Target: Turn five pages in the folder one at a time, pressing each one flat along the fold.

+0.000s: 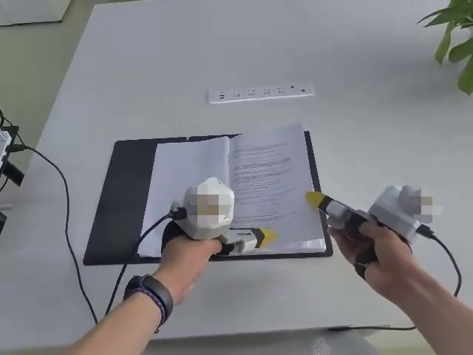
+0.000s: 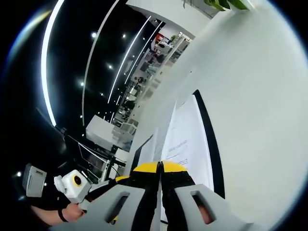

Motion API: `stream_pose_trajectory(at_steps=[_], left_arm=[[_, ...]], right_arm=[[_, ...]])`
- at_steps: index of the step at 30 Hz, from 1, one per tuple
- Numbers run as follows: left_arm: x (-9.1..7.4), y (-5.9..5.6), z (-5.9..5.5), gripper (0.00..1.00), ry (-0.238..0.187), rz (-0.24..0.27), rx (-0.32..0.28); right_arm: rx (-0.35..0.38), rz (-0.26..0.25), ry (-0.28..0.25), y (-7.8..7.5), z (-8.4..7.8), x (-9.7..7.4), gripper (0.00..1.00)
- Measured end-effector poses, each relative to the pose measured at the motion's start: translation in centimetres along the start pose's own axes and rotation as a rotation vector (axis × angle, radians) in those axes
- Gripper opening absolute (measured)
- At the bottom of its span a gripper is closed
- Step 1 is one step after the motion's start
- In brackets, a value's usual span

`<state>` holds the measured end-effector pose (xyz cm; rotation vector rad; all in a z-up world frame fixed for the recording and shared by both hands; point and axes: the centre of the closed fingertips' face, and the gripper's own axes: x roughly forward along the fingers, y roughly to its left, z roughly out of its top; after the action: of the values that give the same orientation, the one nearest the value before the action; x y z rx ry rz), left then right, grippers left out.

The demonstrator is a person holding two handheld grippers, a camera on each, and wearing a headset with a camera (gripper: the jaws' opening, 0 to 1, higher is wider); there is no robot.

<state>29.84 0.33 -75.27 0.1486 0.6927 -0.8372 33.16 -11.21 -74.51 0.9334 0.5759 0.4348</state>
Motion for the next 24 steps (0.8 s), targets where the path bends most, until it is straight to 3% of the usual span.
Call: stream_pose_trajectory(at_steps=[10, 18, 24], left_arm=[[-3.4, 2.6, -0.7, 0.71, -0.027, 0.048, -0.019], [-6.6, 5.7, -1.8, 0.72, -0.056, 0.111, -0.059], [-8.6, 7.8, -2.6, 0.73, -0.067, 0.146, -0.079]], right_arm=[[-0.021, 0.031, -0.003, 2.3, 0.2, 0.5, 0.00], [-0.040, 0.056, -0.004, 4.1, 0.4, 1.4, 0.00], [-0.076, 0.091, 0.019, 6.3, 0.4, 2.6, 0.00]])
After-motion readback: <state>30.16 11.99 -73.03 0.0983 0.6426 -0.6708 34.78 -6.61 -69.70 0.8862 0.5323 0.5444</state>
